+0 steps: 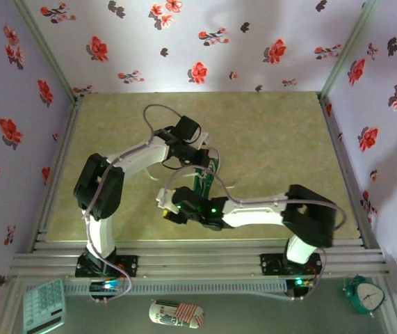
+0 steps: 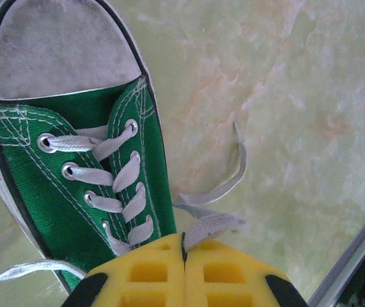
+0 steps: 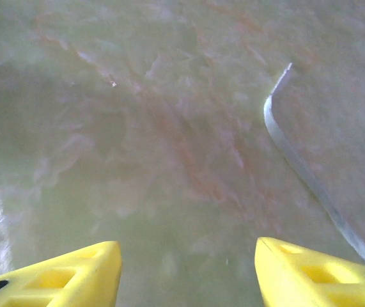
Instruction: Tie the shoes
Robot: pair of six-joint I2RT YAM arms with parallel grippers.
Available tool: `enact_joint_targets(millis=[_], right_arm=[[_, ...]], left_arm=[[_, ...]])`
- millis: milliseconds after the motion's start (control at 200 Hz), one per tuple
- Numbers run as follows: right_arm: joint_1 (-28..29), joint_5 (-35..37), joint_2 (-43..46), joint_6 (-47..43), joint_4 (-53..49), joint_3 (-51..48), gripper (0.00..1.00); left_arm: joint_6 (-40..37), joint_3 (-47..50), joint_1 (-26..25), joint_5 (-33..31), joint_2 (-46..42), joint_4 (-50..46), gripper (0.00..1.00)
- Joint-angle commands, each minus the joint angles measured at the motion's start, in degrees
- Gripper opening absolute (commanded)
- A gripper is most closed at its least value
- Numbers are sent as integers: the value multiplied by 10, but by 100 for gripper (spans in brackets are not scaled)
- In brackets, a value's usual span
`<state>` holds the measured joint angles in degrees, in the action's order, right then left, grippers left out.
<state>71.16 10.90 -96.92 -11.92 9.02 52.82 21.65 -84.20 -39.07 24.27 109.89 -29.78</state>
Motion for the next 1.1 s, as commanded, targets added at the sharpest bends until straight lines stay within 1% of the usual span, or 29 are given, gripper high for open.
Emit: enact_joint_targets(millis=[0, 185, 410, 585, 800, 1095], right_arm=[[4, 30, -60, -45, -13, 62, 58], [1, 78, -156, -69, -32, 154, 58], [-29, 70, -234, -65, -61, 250, 60], [-52, 37, -265, -68, -74, 294, 61], [-68, 17, -288, -69, -80, 322, 61], [-86, -10, -322, -70, -113, 368, 62]], left_arm=[[-30, -24, 6, 12, 11, -51, 0], [-47, -31, 8, 14, 8, -68, 0], [-69, -38, 12, 14, 2, -87, 0], [-80, -39, 19, 6, 3, -99, 0], [-102, -44, 32, 6, 3, -119, 0], [-139, -62, 42, 31, 26, -144, 0]])
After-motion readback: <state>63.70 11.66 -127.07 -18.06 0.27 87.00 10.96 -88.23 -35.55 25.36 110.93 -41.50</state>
